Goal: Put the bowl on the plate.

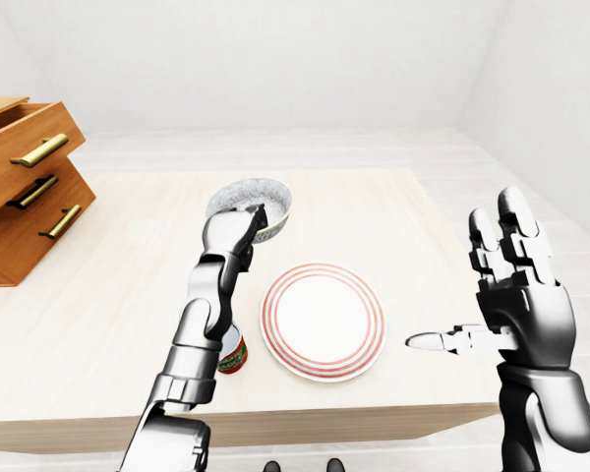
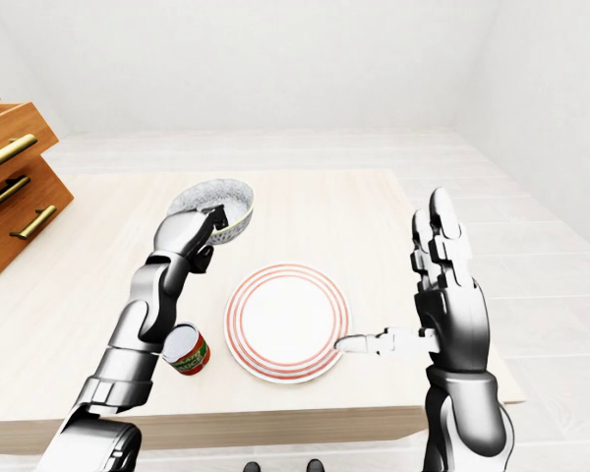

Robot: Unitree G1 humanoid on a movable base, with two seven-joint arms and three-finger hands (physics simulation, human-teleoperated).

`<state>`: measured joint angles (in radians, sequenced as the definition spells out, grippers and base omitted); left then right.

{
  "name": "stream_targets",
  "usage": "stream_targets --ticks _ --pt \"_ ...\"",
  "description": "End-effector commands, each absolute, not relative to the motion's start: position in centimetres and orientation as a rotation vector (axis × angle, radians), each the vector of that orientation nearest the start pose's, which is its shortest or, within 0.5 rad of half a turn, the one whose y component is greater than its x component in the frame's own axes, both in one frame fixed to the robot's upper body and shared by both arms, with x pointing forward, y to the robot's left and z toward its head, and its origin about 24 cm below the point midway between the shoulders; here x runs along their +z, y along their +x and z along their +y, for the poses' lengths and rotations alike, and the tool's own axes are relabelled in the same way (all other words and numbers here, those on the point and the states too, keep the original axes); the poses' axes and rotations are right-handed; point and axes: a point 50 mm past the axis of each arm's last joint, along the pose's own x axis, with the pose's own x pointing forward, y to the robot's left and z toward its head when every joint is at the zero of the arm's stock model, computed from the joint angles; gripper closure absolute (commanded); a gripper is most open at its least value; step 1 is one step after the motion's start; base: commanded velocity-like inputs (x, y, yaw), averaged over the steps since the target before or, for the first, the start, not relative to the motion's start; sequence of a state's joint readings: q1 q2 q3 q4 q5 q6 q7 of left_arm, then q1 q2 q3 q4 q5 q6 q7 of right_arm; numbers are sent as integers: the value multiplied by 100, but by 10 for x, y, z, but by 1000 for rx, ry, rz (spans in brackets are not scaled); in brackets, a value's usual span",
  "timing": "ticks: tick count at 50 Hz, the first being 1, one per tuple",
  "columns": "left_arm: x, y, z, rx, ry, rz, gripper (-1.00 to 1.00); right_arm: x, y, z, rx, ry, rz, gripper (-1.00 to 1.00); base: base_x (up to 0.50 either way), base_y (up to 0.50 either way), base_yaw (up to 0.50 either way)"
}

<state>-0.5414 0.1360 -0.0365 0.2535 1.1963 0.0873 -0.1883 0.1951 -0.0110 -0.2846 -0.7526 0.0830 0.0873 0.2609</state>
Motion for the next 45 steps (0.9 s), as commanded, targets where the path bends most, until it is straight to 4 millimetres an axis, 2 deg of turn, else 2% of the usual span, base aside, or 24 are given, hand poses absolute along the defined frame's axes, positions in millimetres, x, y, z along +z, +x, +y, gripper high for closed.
stream_targets --ticks 1,16,20,25,45 --pt "138 346 90 -89 1355 -232 100 157 171 -206 -28 -132 -433 -100 0 0 0" --pt "125 332 45 -180 1362 -291 100 148 168 -213 -31 -119 -390 -100 0 0 0" --pt "121 325 35 -198 1361 -305 100 150 166 -214 -33 -118 -402 -100 0 0 0" --pt "111 307 19 -234 1348 -326 100 150 162 -216 -35 -115 -400 -100 0 0 0" --pt "70 259 -2 -294 1356 -332 100 138 173 -226 -55 -74 -362 -100 0 0 0"
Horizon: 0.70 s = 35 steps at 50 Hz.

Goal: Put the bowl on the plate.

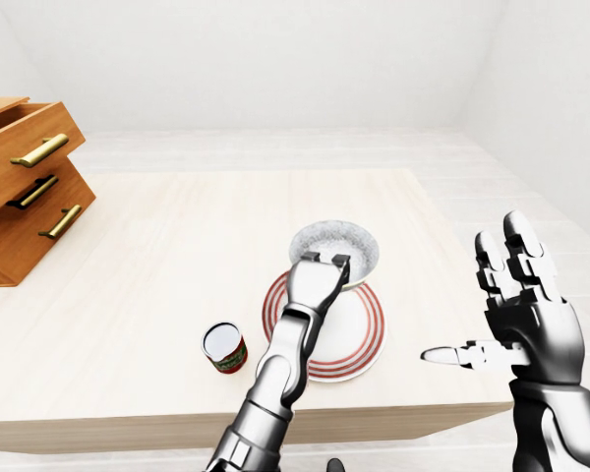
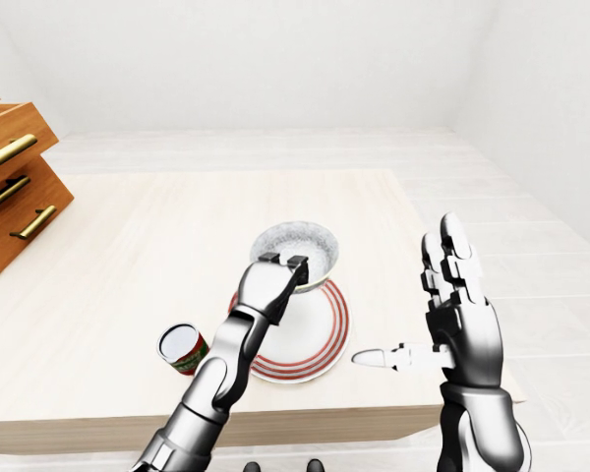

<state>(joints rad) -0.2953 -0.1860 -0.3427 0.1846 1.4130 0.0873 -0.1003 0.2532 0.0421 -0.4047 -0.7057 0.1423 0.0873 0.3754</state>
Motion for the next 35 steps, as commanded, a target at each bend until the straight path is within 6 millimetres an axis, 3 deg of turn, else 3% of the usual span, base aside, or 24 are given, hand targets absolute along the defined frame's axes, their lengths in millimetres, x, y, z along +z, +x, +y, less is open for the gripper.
stream_targets --ticks 1,8,14,23,35 --pt "69 259 -2 -293 1357 -333 100 138 173 -226 -56 -73 -361 -100 0 0 0" --pt "63 241 -4 -300 1371 -354 100 139 173 -227 -58 -74 -365 -100 0 0 0" --pt "57 246 1 -297 1360 -329 100 141 171 -227 -60 -77 -372 -100 0 0 0" --pt "41 229 1 -355 1342 -287 100 142 172 -227 -63 -82 -381 -100 0 0 0" --pt "37 228 11 -306 1354 -307 100 141 175 -225 -62 -84 -374 -100 0 0 0"
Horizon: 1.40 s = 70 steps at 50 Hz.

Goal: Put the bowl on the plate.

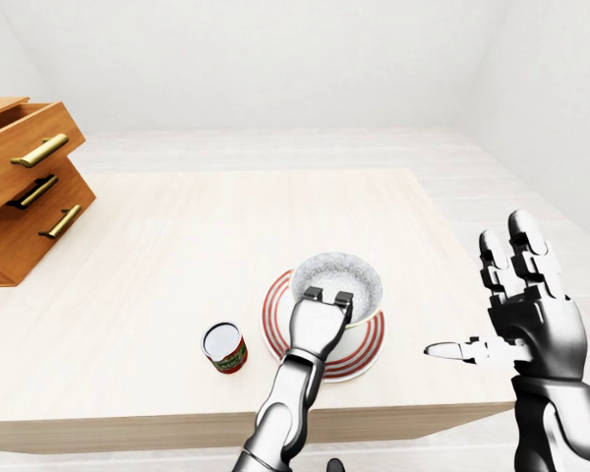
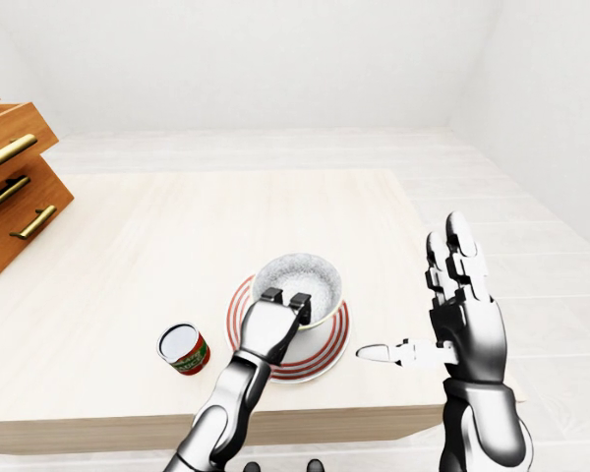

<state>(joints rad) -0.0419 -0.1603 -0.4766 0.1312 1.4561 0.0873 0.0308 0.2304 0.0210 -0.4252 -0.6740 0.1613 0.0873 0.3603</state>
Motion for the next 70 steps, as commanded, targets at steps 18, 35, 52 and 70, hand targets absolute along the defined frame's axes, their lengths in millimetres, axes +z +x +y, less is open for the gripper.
stream_targets --ticks 18,35,52,70 --pt "39 222 18 -276 1364 -329 100 137 176 -223 -56 -83 -354 -100 0 0 0" --pt "37 228 28 -249 1367 -300 100 136 174 -220 -47 -87 -347 -100 0 0 0" --pt "33 226 27 -257 1381 -298 100 142 171 -221 -51 -97 -370 -100 0 0 0" --pt "22 226 26 -267 1379 -280 100 137 175 -222 -52 -92 -348 -100 0 0 0"
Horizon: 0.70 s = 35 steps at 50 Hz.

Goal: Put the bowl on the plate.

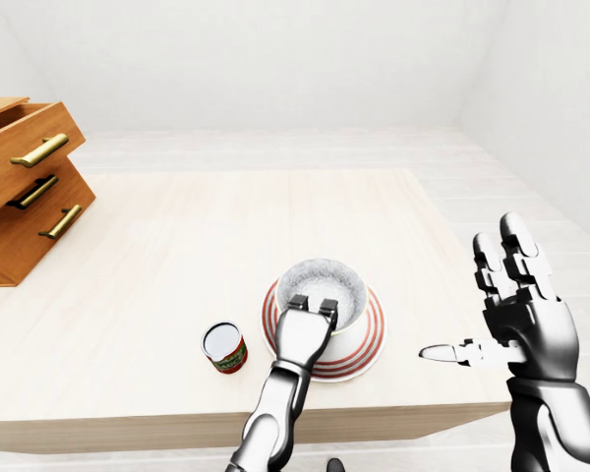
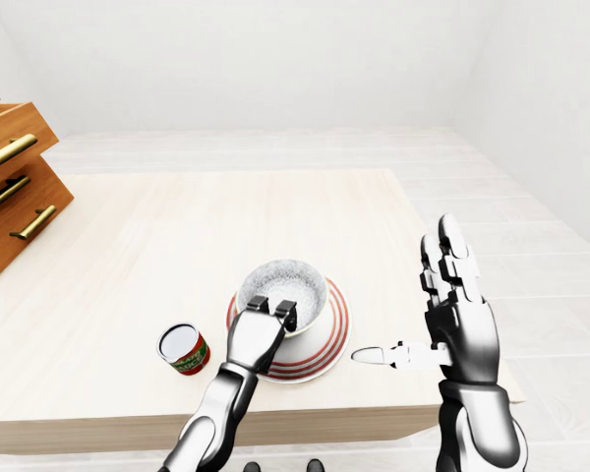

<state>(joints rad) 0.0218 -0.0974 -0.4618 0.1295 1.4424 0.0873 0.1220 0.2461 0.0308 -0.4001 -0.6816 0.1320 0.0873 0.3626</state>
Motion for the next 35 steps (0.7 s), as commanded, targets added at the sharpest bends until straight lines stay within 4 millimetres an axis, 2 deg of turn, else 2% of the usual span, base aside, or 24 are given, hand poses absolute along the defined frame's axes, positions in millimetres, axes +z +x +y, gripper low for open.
stream_targets --ticks 1,13,35 --pt "21 226 27 -267 1380 -279 100 137 175 -222 -53 -91 -349 -100 0 0 0" --pt "15 226 25 -276 1377 -267 100 133 178 -223 -56 -88 -335 -100 0 0 0" --pt "11 224 24 -285 1381 -268 100 140 176 -223 -58 -98 -362 -100 0 0 0"
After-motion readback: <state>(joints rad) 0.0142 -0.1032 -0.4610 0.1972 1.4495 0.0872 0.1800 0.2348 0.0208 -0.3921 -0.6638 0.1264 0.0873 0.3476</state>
